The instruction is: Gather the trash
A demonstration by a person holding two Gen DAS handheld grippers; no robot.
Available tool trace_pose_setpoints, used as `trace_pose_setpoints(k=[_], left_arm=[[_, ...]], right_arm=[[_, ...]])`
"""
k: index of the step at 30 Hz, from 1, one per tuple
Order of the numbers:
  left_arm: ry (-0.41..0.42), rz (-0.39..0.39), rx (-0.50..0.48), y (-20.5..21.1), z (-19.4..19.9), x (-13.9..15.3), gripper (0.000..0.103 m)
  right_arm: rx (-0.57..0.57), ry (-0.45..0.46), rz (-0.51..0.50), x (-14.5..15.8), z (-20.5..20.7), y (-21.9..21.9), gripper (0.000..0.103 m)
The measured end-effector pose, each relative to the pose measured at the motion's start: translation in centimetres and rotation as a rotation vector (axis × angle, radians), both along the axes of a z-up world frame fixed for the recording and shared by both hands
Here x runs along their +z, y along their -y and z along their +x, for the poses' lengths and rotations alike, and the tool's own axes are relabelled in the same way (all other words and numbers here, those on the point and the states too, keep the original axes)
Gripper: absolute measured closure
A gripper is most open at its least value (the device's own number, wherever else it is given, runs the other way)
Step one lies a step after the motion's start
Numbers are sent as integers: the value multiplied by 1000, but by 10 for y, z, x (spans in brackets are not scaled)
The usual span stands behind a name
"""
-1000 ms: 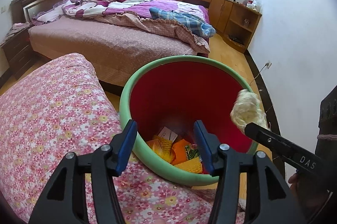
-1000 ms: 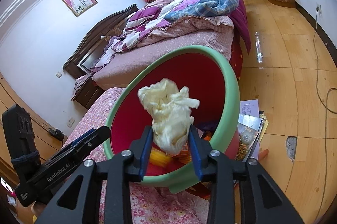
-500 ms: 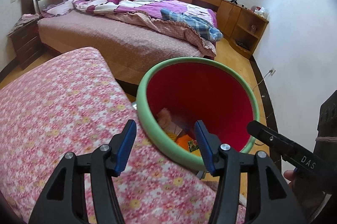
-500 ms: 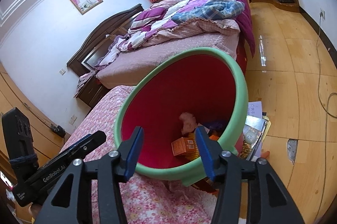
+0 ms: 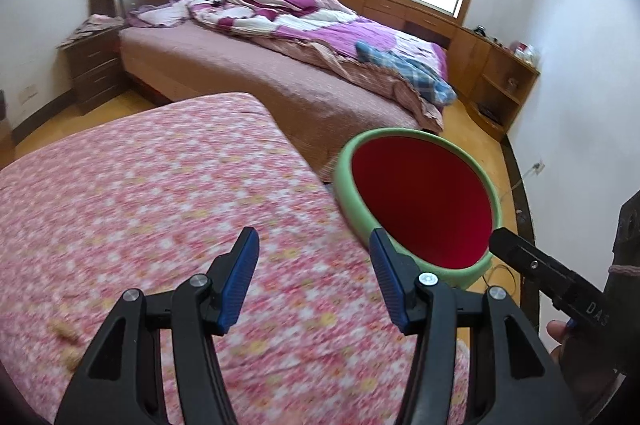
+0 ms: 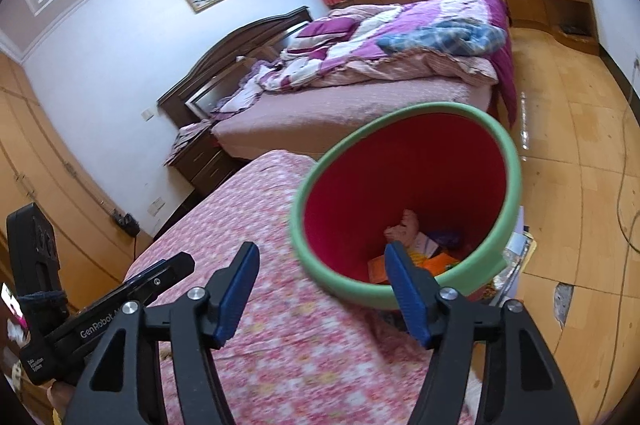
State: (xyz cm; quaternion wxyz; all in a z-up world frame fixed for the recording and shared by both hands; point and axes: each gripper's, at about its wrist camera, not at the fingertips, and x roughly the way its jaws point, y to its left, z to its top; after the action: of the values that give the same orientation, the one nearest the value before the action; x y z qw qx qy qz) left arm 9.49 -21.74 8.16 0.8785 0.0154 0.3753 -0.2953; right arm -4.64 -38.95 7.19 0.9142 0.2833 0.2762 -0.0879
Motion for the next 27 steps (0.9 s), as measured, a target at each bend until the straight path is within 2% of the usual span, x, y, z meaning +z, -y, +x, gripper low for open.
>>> trace_pose_setpoints(k=[2, 14, 27], left_arm=[[1, -8, 23, -13, -4, 3, 45], [13, -31, 198, -100, -27, 14, 45], [69, 2, 387, -178, -64, 6, 45]], right_arm=[[24, 9, -10, 5, 0, -13, 31], [156, 46, -81, 28, -7, -83, 30], [295, 79, -211, 32, -15, -162, 24]])
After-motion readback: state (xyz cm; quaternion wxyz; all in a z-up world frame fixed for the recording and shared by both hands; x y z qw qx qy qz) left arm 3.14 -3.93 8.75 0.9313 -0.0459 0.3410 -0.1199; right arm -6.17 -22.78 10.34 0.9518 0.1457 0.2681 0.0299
